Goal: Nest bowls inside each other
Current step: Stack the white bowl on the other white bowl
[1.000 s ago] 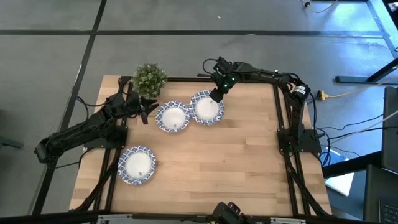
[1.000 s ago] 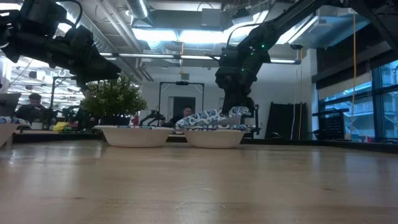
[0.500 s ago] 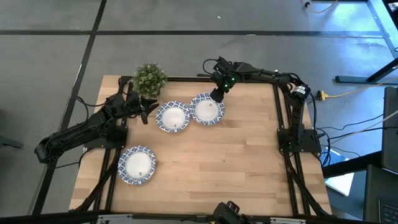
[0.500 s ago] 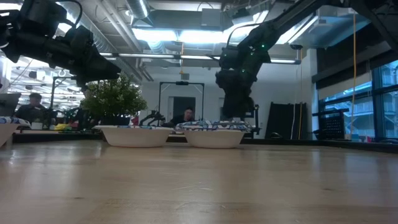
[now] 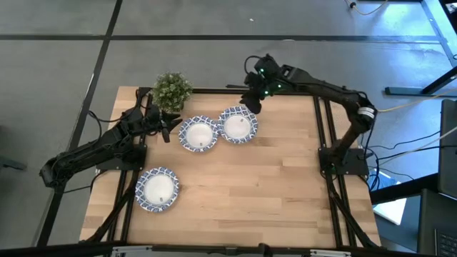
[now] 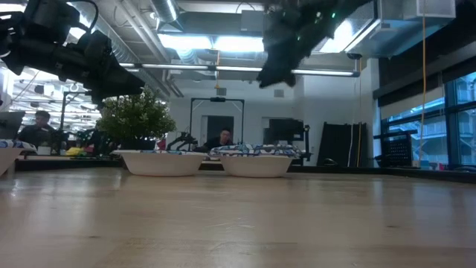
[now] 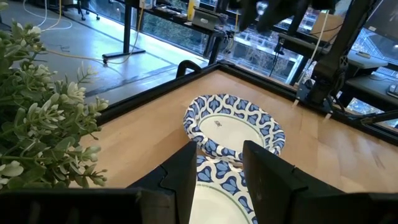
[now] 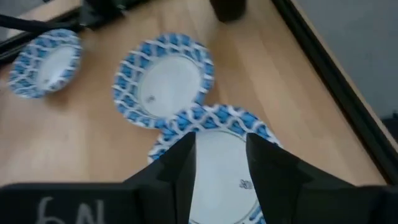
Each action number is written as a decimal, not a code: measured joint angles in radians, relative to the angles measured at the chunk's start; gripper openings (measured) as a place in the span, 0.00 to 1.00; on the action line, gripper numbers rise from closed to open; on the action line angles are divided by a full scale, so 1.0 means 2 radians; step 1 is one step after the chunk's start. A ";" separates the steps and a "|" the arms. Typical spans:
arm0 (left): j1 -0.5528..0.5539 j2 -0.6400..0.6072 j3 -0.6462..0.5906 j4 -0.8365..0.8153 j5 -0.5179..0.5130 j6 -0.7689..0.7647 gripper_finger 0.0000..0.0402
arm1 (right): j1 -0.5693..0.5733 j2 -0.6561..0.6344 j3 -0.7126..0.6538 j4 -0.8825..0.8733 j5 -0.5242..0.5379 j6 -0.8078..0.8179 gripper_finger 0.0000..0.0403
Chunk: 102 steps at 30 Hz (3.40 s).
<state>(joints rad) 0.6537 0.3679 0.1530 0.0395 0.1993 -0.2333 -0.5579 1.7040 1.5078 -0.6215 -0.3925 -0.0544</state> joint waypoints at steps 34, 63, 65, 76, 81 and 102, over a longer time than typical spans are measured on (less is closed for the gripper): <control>0.000 0.000 0.000 0.012 0.040 0.000 0.31 | 0.158 -0.173 -0.263 0.166 0.093 0.044 0.13; 0.000 0.000 0.000 0.010 0.044 -0.001 0.31 | 0.228 -0.369 -0.577 0.515 0.160 0.169 0.13; 0.000 0.000 0.000 0.010 0.044 0.000 0.32 | 0.228 -0.368 -0.577 0.514 0.161 0.168 0.13; 0.000 0.000 0.000 0.011 0.063 -0.026 0.33 | 0.228 -0.368 -0.577 0.498 0.161 0.167 0.13; 0.000 0.000 0.000 0.010 0.079 -0.026 0.39 | 0.228 -0.368 -0.577 0.496 0.161 0.168 0.13; -0.043 0.012 0.063 -0.136 0.096 0.047 0.59 | 0.228 -0.368 -0.577 0.472 0.161 0.171 0.13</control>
<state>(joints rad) 0.5673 0.3910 0.2798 -0.2332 0.3921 -0.1384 -0.1021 0.9676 0.3534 0.3233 -0.0711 0.2871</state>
